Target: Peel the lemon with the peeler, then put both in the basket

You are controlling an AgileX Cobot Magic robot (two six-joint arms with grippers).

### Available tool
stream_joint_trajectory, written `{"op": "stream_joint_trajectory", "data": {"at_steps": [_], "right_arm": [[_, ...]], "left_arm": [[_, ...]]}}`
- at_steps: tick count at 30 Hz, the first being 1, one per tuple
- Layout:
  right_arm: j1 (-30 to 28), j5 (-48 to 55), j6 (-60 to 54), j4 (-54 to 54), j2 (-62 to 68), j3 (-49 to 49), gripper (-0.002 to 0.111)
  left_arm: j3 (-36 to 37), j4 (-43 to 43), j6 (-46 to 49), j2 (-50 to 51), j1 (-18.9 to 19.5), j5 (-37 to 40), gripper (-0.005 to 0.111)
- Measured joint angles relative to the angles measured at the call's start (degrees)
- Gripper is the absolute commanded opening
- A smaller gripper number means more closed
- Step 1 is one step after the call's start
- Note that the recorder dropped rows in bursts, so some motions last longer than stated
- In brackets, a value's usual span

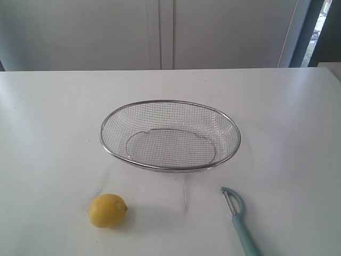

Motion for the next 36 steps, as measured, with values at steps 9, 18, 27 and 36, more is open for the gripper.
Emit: {"op": "stream_joint_trajectory", "data": {"at_steps": [9, 18, 27, 36], "right_arm": [[0.0, 0.69, 0.0, 0.0, 0.0, 0.0, 0.0], [0.0, 17.45, 0.0, 0.0, 0.0, -8.66, 0.0], [0.0, 27.38, 0.0, 0.0, 8.04, -16.05, 0.0], [0.0, 31.66, 0.0, 0.0, 18.72, -23.38, 0.0]], "left_arm": [[0.0, 0.0, 0.0, 0.0, 0.0, 0.0, 0.0], [0.0, 0.0, 0.0, 0.0, 0.0, 0.0, 0.0], [0.0, 0.0, 0.0, 0.0, 0.0, 0.0, 0.0], [0.0, 0.0, 0.0, 0.0, 0.0, 0.0, 0.0]]}}
